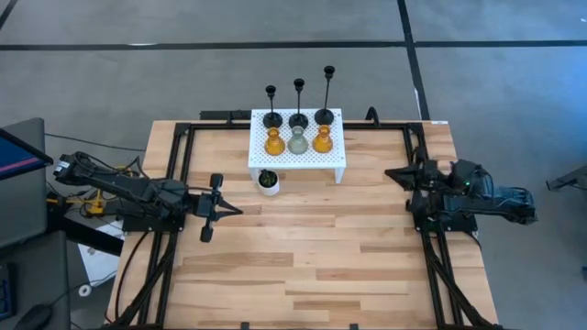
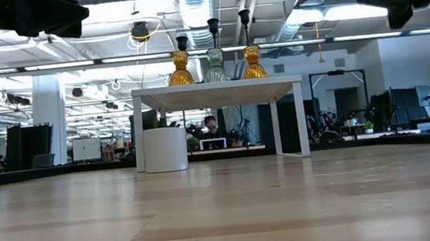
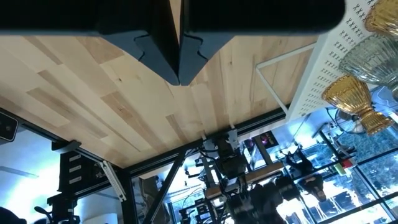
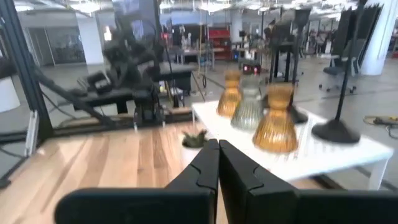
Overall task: Pick & Place candle stick holders
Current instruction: Return to Home Position
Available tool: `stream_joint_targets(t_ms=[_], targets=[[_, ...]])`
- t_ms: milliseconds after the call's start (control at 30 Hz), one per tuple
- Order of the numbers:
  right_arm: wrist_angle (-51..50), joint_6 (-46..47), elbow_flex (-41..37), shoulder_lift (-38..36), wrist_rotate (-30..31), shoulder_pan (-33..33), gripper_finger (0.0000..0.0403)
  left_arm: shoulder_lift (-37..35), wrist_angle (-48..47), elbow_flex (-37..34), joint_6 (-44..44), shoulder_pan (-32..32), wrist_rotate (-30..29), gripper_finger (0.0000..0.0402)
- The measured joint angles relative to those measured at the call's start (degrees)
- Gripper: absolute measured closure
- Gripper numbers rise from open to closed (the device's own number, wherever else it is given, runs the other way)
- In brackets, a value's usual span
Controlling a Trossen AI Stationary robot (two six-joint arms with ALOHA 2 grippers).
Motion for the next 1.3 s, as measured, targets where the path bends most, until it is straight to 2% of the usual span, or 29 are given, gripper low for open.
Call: stream_joint_targets(t_ms=[167, 300, 500, 733, 867, 1067, 1300], targets=[[3.7, 2.1, -6.2, 0.0, -0.2, 0.0, 0.0403, 0.0, 0.2, 0.0, 0.0, 0.0, 0.0, 0.0394], [5.4, 3.1, -8.6, -0.1, -1.1, 0.0, 0.0403, 0.0, 0.2, 0.0, -0.6, 0.0, 0.0, 0.0393], [5.8, 3.1, -10.1, -0.1, -5.6, 0.0, 0.0403, 0.0, 0.5, 0.0, -1.0, 0.0, 0.0, 0.0397], [10.8, 3.0, -15.0, -0.1, -6.6, 0.0, 0.0403, 0.0, 1.1, 0.0, -1.1, 0.0, 0.0, 0.0394], [11.6, 0.9, -15.4, -0.1, -9.6, 0.0, 0.0403, 0.0, 1.1, 0.0, -1.5, 0.0, 0.0, 0.0397], [11.4, 0.0, -15.4, 0.2, -9.5, 0.0, 0.0403, 0.0, 1.1, 0.0, -3.0, 0.0, 0.0, 0.0392], [11.4, 3.3, -15.4, 0.1, -9.5, 0.0, 0.0403, 0.0, 1.1, 0.0, -3.8, 0.0, 0.0, 0.0397]])
